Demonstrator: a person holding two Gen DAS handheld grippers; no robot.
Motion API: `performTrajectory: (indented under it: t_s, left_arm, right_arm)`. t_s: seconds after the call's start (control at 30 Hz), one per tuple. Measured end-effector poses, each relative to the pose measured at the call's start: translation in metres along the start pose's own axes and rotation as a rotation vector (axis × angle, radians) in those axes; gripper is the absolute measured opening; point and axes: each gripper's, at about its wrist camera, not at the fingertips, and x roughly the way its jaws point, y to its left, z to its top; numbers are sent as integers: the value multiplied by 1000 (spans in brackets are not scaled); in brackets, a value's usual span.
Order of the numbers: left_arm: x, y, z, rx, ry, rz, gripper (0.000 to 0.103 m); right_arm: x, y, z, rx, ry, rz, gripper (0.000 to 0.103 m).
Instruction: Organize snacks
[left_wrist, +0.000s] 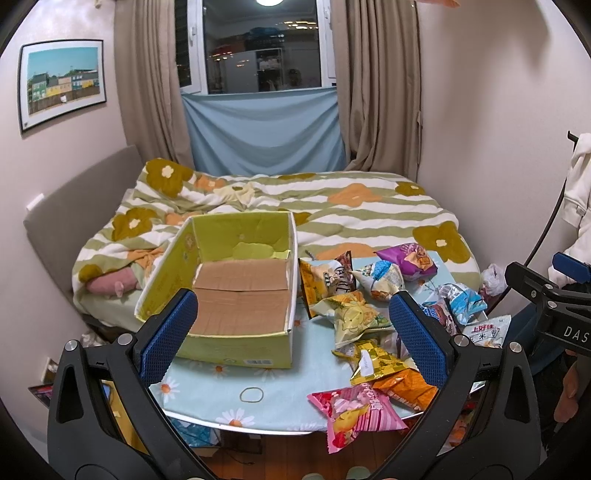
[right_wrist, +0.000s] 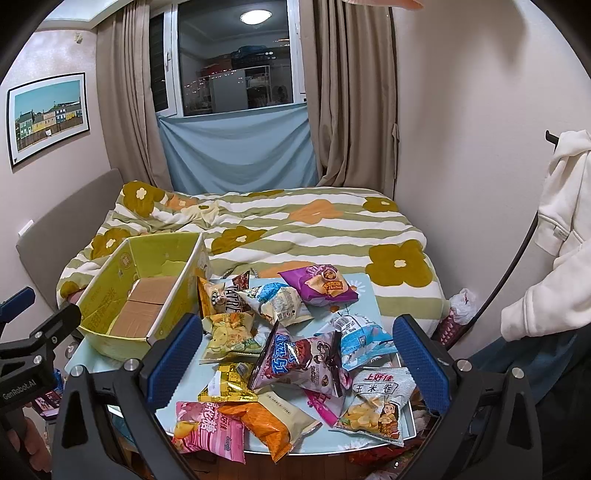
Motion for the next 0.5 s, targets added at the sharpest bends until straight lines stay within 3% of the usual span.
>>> performTrajectory:
  t_s: [0.5]
  left_arm:
    - [4,-3,0,6,7,-3,103]
  right_arm:
    - [0,6,-3,-2,7,9,103]
